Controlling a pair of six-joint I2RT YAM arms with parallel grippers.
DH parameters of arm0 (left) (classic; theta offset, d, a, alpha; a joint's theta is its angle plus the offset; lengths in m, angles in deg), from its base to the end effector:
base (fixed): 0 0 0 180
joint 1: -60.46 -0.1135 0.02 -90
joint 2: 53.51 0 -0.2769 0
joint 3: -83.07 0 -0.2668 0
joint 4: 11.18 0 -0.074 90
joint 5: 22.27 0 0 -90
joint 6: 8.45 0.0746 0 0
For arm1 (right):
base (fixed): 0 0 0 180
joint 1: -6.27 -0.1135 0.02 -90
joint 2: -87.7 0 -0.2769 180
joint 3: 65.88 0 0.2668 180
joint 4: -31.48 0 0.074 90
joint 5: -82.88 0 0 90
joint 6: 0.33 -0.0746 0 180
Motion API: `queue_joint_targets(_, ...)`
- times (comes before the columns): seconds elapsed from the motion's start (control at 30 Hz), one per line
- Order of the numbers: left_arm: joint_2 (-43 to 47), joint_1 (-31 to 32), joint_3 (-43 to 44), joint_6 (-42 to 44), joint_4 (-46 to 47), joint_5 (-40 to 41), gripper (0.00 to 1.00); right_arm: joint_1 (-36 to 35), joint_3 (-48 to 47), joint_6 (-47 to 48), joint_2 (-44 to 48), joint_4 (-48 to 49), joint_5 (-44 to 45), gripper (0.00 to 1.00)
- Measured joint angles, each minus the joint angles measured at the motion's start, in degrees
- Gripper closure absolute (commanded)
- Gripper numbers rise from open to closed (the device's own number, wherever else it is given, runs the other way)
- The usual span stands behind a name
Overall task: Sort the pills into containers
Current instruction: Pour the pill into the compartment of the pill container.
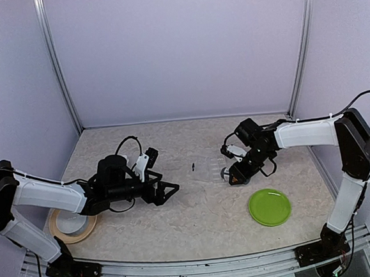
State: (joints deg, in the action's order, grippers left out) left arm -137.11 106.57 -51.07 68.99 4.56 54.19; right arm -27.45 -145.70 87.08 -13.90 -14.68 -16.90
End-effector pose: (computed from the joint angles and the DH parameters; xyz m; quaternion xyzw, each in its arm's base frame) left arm 0.2203 -0.2542 0.1705 0.3007 0.7692 -0.3572 0.4362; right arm 0.3081 0.2208 0.1490 -0.2781 0.9377 0.1389 0.1551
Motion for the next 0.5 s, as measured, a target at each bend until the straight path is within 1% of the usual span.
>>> queue_joint_targets(0.23,0.0,0.0,0.0,0.0,0.0,0.0,0.01,0.0,0.0,0.0,0.2,0.0,-0.1,0.97)
queue_joint_targets(0.5,-0.1,0.0,0.0,0.0,0.0,0.0,0.01,0.0,-0.5,0.0,3.0,-0.1,-0.1,0.97)
